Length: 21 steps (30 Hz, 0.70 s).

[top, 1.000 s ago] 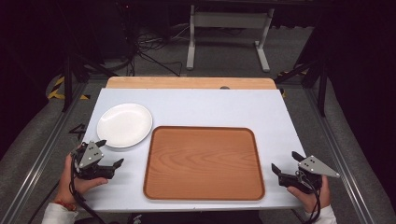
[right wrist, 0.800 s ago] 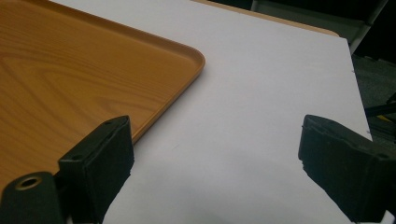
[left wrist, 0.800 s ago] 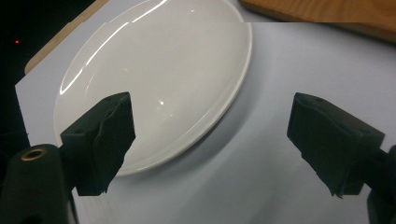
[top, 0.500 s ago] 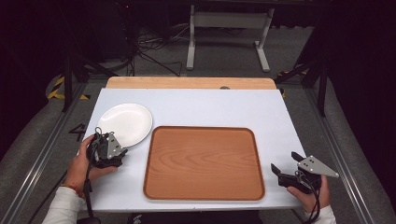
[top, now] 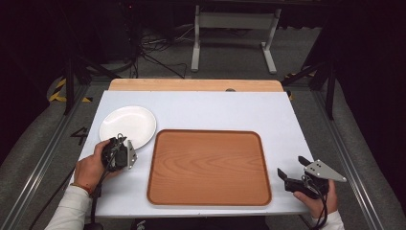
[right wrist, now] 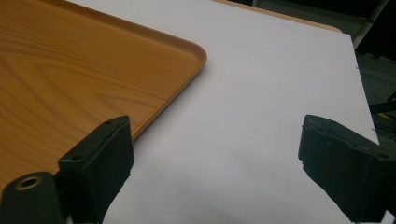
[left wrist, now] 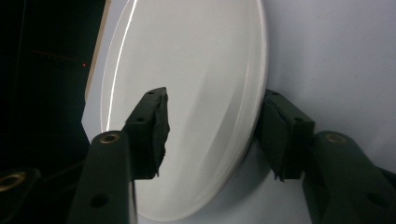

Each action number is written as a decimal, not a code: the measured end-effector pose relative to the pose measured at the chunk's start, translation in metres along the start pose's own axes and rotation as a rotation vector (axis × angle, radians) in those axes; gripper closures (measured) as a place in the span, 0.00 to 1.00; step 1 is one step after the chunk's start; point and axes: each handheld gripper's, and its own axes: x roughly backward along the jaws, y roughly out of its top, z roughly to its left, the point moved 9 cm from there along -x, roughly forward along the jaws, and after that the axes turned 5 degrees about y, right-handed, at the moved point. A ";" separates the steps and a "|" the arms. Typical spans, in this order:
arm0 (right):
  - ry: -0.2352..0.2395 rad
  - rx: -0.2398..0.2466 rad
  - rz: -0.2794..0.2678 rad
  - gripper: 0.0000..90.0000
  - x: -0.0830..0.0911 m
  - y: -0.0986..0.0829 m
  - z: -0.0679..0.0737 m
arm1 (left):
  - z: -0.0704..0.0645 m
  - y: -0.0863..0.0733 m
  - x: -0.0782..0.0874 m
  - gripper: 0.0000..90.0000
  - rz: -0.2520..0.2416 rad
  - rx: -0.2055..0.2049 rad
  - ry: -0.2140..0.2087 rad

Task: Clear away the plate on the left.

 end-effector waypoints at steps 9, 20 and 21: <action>-0.001 0.003 0.000 0.12 0.001 0.000 0.000 | -0.009 0.005 -0.001 0.90 0.005 -0.087 -0.026; -0.003 0.004 0.008 0.12 0.000 -0.001 0.000 | 0.007 0.013 0.009 0.97 -0.002 -0.107 0.074; -0.003 0.003 0.008 0.12 0.000 -0.001 0.000 | 0.008 0.013 0.010 0.97 -0.008 -0.104 0.074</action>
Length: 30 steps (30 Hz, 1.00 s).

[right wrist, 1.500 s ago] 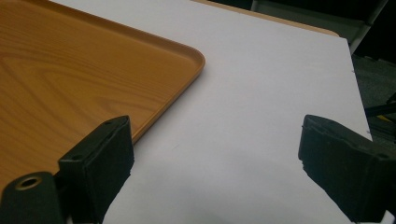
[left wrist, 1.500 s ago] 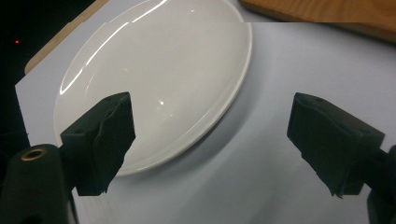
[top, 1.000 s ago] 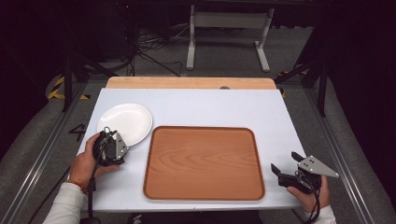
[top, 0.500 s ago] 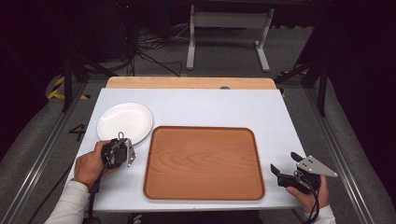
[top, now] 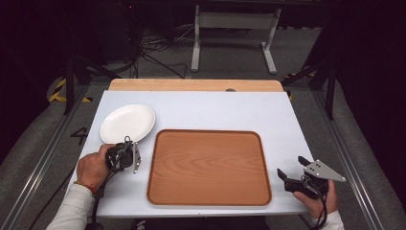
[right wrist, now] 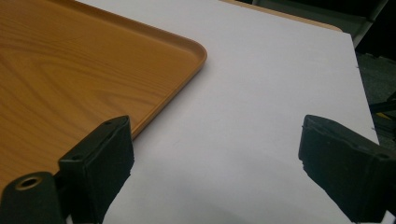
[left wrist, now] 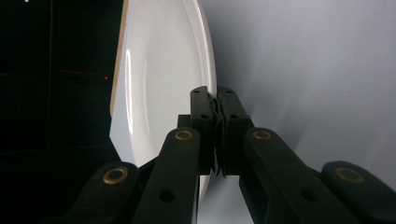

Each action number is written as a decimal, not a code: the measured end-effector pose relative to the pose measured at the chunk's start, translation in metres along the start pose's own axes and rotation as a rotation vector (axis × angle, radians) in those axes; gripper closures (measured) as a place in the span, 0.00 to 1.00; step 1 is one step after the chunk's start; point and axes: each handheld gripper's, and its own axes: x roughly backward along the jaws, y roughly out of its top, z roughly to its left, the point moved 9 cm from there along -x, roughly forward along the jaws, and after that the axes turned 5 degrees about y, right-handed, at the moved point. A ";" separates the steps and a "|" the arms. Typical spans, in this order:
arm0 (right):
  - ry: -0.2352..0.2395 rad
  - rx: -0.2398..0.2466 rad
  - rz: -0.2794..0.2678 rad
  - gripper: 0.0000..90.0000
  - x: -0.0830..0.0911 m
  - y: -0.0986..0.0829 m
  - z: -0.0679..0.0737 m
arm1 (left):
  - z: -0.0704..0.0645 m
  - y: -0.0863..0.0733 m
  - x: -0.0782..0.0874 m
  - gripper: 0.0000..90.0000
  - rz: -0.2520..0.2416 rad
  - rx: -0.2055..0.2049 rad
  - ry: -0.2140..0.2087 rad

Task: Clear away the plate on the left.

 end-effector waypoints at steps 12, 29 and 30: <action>-0.006 0.000 -0.005 0.12 0.001 0.001 -0.001 | 0.007 0.001 0.010 0.97 -0.021 0.056 0.019; -0.015 -0.003 -0.007 0.12 0.001 0.002 -0.002 | 0.025 0.022 0.038 0.97 -0.099 0.067 0.077; -0.016 -0.006 -0.009 0.12 0.002 0.002 -0.002 | 0.024 0.025 0.039 0.97 -0.107 0.065 0.077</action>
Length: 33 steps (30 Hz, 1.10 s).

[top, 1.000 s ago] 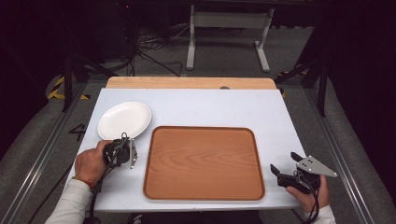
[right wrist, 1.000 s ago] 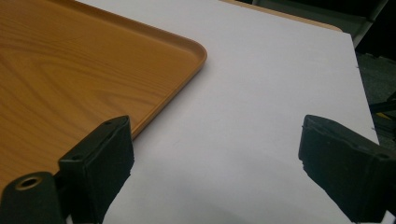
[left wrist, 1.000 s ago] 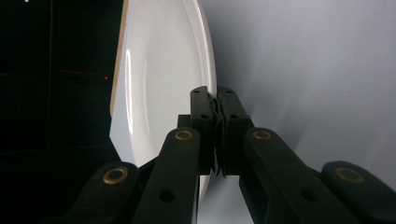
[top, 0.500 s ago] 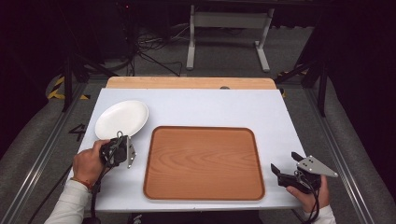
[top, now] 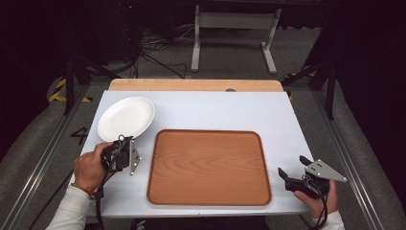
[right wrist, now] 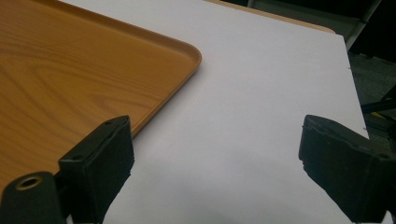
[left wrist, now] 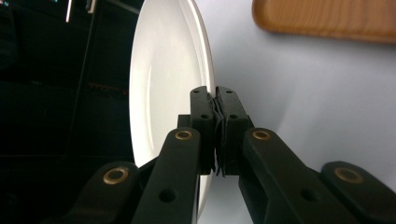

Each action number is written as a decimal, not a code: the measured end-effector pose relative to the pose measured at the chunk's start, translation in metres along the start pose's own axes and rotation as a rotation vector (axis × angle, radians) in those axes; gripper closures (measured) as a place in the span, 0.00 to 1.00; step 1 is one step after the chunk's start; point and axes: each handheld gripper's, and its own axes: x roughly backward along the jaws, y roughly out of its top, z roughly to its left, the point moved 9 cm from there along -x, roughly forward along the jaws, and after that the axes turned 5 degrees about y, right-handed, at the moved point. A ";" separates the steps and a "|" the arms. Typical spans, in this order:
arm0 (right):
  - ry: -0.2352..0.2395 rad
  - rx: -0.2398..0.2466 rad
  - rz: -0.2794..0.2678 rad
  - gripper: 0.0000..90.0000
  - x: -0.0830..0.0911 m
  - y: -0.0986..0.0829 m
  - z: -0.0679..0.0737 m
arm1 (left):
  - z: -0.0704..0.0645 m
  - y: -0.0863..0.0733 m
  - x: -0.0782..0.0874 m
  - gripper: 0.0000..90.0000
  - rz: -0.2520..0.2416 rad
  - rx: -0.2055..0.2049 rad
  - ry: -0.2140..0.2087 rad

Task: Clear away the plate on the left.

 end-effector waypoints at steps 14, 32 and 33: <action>-0.006 0.001 -0.003 0.12 0.001 0.001 -0.001 | -0.003 0.042 0.017 0.97 -0.093 -0.056 0.004; -0.009 -0.001 -0.003 0.12 0.001 -0.001 -0.002 | -0.032 0.112 0.044 0.97 -0.289 -0.138 -0.073; -0.010 -0.004 -0.003 0.12 0.001 -0.001 -0.003 | -0.035 0.117 0.045 0.97 -0.304 -0.137 -0.081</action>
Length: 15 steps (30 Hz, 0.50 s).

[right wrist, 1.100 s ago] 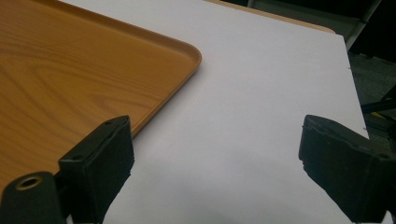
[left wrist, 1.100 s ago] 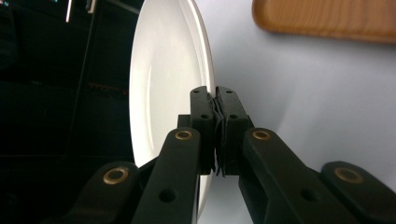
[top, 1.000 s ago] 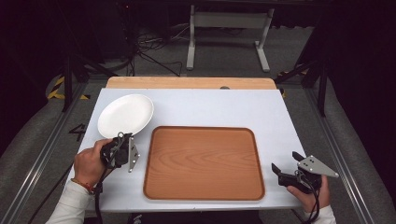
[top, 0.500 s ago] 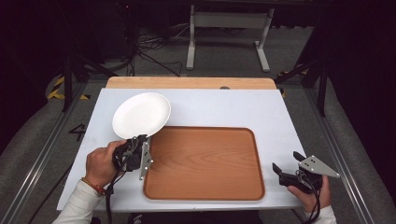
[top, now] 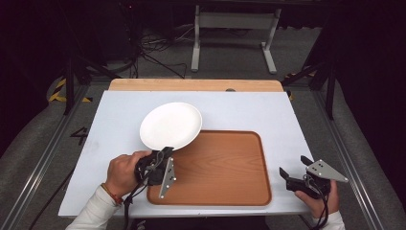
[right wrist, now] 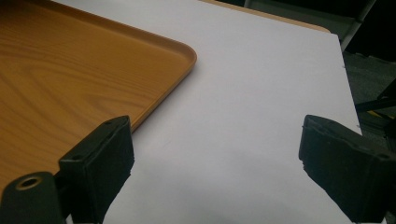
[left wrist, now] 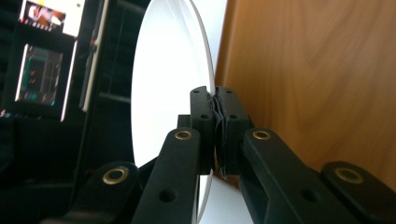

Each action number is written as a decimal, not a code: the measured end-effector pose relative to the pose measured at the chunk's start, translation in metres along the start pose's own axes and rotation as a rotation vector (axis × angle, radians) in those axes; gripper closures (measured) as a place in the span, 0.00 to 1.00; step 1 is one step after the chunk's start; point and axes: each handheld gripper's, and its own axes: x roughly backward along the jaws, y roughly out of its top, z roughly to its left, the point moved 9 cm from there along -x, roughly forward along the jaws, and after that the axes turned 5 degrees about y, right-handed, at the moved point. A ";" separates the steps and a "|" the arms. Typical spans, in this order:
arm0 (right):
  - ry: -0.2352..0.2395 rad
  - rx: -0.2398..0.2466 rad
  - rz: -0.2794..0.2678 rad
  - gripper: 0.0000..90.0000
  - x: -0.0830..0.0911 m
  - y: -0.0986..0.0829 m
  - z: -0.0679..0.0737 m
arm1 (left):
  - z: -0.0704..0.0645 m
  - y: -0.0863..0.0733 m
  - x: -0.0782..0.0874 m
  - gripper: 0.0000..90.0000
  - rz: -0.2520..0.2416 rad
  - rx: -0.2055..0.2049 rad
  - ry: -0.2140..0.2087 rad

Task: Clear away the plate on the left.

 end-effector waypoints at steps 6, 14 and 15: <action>-0.003 -0.004 -0.003 0.12 0.001 0.000 -0.001 | -0.008 0.026 -0.001 0.97 -0.054 -0.038 -0.022; -0.001 -0.001 -0.002 0.12 0.001 0.000 0.000 | -0.020 0.053 0.000 0.97 -0.112 -0.037 -0.055; -0.001 0.002 -0.002 0.12 0.001 0.000 0.000 | -0.021 0.056 0.000 0.97 -0.116 -0.043 -0.053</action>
